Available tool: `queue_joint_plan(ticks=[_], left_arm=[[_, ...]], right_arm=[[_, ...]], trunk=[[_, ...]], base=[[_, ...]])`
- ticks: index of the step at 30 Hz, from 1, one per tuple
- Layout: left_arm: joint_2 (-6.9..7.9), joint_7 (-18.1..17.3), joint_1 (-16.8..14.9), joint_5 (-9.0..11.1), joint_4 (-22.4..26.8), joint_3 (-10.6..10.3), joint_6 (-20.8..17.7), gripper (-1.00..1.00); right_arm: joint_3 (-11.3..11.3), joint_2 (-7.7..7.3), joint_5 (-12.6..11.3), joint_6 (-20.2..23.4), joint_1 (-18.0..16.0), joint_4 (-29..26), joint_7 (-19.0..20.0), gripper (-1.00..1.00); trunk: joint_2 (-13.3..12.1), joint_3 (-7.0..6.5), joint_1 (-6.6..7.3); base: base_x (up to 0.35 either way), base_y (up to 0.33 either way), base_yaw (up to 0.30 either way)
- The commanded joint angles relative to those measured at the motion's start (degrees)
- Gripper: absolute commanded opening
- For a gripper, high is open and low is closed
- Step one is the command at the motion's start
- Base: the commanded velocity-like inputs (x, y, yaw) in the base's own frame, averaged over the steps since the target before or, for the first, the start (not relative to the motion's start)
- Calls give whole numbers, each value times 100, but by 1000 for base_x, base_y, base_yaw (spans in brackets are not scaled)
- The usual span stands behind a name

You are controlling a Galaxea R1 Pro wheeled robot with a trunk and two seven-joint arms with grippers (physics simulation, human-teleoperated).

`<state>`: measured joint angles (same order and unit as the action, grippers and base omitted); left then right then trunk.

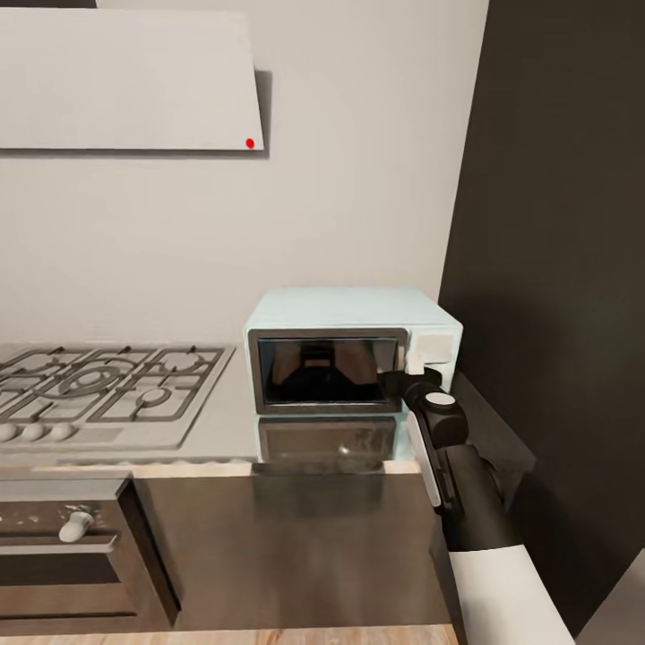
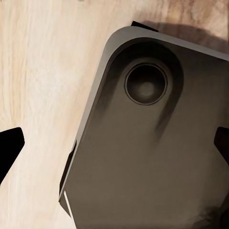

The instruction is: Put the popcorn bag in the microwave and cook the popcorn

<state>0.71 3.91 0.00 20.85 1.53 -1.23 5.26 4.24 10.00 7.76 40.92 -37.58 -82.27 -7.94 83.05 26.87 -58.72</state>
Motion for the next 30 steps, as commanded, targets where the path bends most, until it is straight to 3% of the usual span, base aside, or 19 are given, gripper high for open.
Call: queue_joint_plan(ticks=[1,30], left_arm=[[0,13,0,24,5,-15,9,100],[0,13,0,24,5,-17,10,100]], right_arm=[[7,0,53,38,-4,-2,-19,100],[23,0,80,92,-4,-7,-22,100]], trunk=[[3,6,-1],[3,6,-1]], base=[[59,0,0],[17,6,0]])
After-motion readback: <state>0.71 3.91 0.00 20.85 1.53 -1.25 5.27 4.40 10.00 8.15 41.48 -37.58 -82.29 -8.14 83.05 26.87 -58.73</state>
